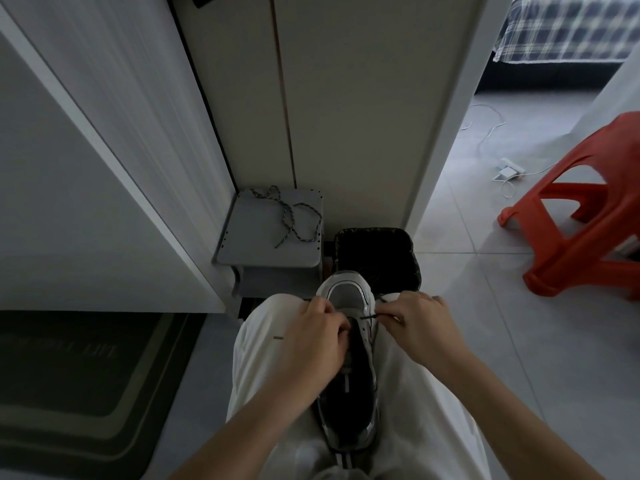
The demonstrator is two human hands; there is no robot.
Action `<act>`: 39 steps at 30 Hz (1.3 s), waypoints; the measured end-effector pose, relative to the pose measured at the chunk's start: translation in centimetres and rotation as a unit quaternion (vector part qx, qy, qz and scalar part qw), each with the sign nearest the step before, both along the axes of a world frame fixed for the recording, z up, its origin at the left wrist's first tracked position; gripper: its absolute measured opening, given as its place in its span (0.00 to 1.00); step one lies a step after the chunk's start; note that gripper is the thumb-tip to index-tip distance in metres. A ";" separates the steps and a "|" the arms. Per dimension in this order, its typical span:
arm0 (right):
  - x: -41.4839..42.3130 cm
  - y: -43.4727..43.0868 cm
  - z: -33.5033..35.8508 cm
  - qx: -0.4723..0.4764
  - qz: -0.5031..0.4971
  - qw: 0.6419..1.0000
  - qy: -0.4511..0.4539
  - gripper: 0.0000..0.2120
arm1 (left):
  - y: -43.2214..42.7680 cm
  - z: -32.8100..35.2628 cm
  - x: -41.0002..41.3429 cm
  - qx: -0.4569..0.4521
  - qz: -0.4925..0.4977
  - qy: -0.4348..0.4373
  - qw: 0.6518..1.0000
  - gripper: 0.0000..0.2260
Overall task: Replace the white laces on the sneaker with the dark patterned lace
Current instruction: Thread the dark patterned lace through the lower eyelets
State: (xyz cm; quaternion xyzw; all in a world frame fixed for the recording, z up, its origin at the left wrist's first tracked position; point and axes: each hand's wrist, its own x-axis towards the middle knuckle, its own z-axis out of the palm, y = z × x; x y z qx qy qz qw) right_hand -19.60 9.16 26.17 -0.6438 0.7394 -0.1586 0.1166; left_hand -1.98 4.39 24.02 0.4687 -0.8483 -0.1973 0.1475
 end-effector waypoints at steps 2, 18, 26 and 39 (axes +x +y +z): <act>0.1 -0.2 -0.1 0.006 -0.003 1.000 0.002 0.05 | 0.3 -0.5 -0.5 0.003 0.019 0.042 0.999 0.08; 1.3 -2.7 -0.6 -0.007 -0.004 1.000 -0.012 0.04 | 2.2 -1.5 -1.9 0.073 0.111 0.164 0.977 0.08; 1.0 -3.1 -1.0 0.049 -0.010 0.998 -0.032 0.03 | 1.1 -0.6 -2.2 0.067 0.120 0.073 0.988 0.08; 0.1 -2.6 -2.2 0.023 0.001 1.000 0.022 0.07 | 0.2 -0.7 -4.6 0.105 0.164 0.001 0.981 0.06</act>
